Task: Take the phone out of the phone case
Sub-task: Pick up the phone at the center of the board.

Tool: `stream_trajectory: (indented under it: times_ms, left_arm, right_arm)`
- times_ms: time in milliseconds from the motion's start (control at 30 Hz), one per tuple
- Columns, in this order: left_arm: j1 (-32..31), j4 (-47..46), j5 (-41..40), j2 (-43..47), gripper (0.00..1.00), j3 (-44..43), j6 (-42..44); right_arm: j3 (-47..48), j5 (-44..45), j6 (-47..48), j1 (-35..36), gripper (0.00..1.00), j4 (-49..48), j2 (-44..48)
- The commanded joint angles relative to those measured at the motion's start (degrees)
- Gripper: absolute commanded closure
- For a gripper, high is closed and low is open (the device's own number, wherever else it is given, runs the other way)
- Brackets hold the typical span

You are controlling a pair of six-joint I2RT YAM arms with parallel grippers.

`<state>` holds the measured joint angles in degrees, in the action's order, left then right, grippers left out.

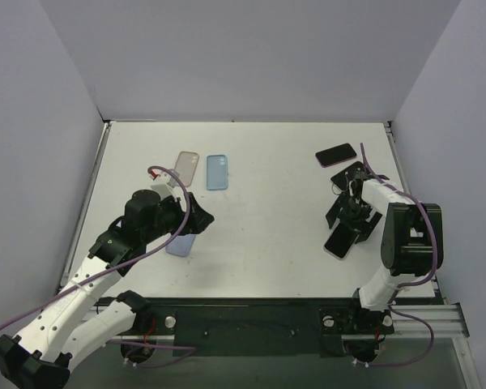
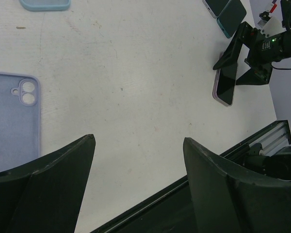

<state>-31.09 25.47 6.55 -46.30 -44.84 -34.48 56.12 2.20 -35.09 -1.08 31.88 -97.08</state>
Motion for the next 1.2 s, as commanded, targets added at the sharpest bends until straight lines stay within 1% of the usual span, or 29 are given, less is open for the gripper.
stream_trajectory:
  times_ms: [0, 33, 67, 133, 167, 233, 300, 367, 433, 467, 533, 600, 633, 667, 700, 733, 767, 800, 833, 867, 900, 933, 967, 1000, 1033, 1067, 1100, 1133, 1167]
  left_arm:
    - [-0.29, -1.48, 0.84, 0.51, 0.16, -2.01, 0.02]
    - [-0.29, -1.31, 0.75, 0.6, 0.16, -2.18, 0.2]
    - [-0.29, -1.3, 0.75, 0.51, 0.16, -2.18, 0.38]
    - [-0.29, -1.39, 0.83, 0.34, 0.16, -2.36, 0.38]
    - [-0.29, -1.74, 1.1, 0.25, 0.16, -2.36, 0.46]
    - [-0.29, -2.53, 1.89, 0.07, 0.16, -2.36, 0.11]
    - [-0.29, -3.5, 3.11, -0.1, 0.16, -2.01, -0.59]
    - [-0.29, -3.85, 4.08, -0.19, 0.16, -2.09, -1.03]
    - [-0.29, -4.29, 4.26, 0.33, 0.16, -1.92, -1.38]
    - [-0.29, -4.64, 4.26, 0.69, 0.16, -1.92, -1.55]
    - [-0.29, -5.26, 4.26, 1.13, 0.16, -2.01, -1.91]
    - [-0.29, -6.05, 4.35, 1.3, 0.16, -2.27, -2.17]
    - [-0.2, -6.14, 4.35, 1.56, 0.16, -2.27, -2.43]
    - [-0.28, -6.75, 4.7, 2.0, 0.16, -2.01, -2.7]
    - [-0.29, -7.28, 5.05, 2.01, 0.16, -1.83, -2.96]
    - [-0.2, -8.76, 6.62, 2.09, 0.16, -1.13, -3.31]
    - [-0.2, -9.82, 7.68, 2.01, 0.16, -0.69, -4.18]
    - [-0.02, -12.27, 10.13, 1.83, 0.16, 0.27, -4.8]
    - [-0.11, -13.77, 11.46, 1.48, 0.16, 0.71, -6.37]
    - [0.15, -16.4, 13.12, 0.87, 0.16, 1.76, -7.26]
    - [0.33, -18.16, 14.19, 0.34, 0.16, 2.99, -9.97]
    - [1.03, -22.27, 16.2, -0.97, 0.16, 3.61, -11.3]
    - [1.55, -24.49, 17.78, -1.68, 0.17, 5.1, -15.31]
    - [2.6, -30.86, 20.58, -3.6, 0.17, 5.81, -17.44]
    - [3.31, -33.53, 21.66, -4.57, 0.17, 7.47, -22.68]
    - [4.45, -39.56, 23.15, -6.67, 0.17, 8.53, -25.52]
    - [4.81, -41.97, 23.25, -7.48, 0.17, 9.93, -29.64]
    - [5.33, -46.78, 22.99, -9.4, 0.17, 10.73, -31.59]
    - [5.25, -48.92, 22.12, -10.46, 0.17, 11.43, -33.96]
  right_arm:
    - [-0.4, 4.73, -1.64, 0.2, 0.11, 3.8, -0.13]
    - [-0.4, 5.36, -1.99, 0.29, 0.12, 4.68, -0.56]
    - [-0.48, 5.1, -1.91, 0.29, 0.14, 4.95, -1.26]
    - [-2.06, 2.56, -1.82, 0.29, 0.17, 4.77, -1.8]
    - [-3.46, -0.41, -1.74, 0.29, 0.18, 3.55, -1.89]
    - [-4.7, -1.76, -1.47, 0.29, 0.19, 2.76, -1.19]
    - [-6.1, -1.76, -1.03, 0.2, 0.18, 2.22, -0.14]
    - [-6.9, -5.26, -0.6, -0.32, 0.15, 1.61, 0.05]
    - [-6.11, -6.67, 0.37, -1.29, 0.13, 1.69, -1.0]
    - [-5.85, -6.77, 0.9, -2.07, 0.13, 1.52, -1.53]
    - [-5.06, -6.51, 1.43, -3.3, 0.17, 1.0, -2.32]
    - [-5.23, -7.9, 2.56, -4.01, 0.34, -0.14, -2.5]
    - [-5.84, -9.3, 2.83, -3.93, 0.5, -0.76, -1.55]
    - [-6.11, -10.1, 3.18, -3.49, 0.56, -2.07, -1.1]
    - [-6.89, -10.45, 3.36, -3.14, 0.67, -2.69, 0.82]
    - [-7.42, -10.46, 3.71, -2.09, 0.71, -3.92, 1.97]
    - [-7.6, -10.55, 4.06, -1.56, 0.77, -4.54, 4.76]
    - [-8.12, -11.07, 4.94, -0.08, 0.81, -5.76, 6.18]
    - [-8.48, -11.68, 5.55, 2.2, 0.91, -6.91, 9.5]
    - [-9.35, -12.47, 6.69, 3.09, 0.96, -8.66, 11.37]
    - [-9.79, -12.57, 7.4, 5.19, 1.0, -9.63, 14.43]
    - [-10.84, -12.83, 8.36, 6.34, 1.0, -11.38, 15.77]
    - [-11.64, -13.7, 8.63, 7.83, 1.0, -12.53, 18.65]
    - [-13.04, -15.45, 9.16, 8.81, 1.0, -15.33, 21.46]
    - [-13.92, -16.43, 9.16, 10.64, 1.0, -16.66, 22.8]
    - [-15.58, -17.83, 9.08, 11.62, 1.0, -19.89, 26.29]
    - [-16.38, -18.62, 9.16, 13.89, 1.0, -23.23, 27.72]
    - [-17.87, -19.59, 8.9, 15.22, 1.0, -24.66, 30.95]
    - [-18.41, -19.69, 8.73, 18.02, 1.0, -27.11, 32.2]
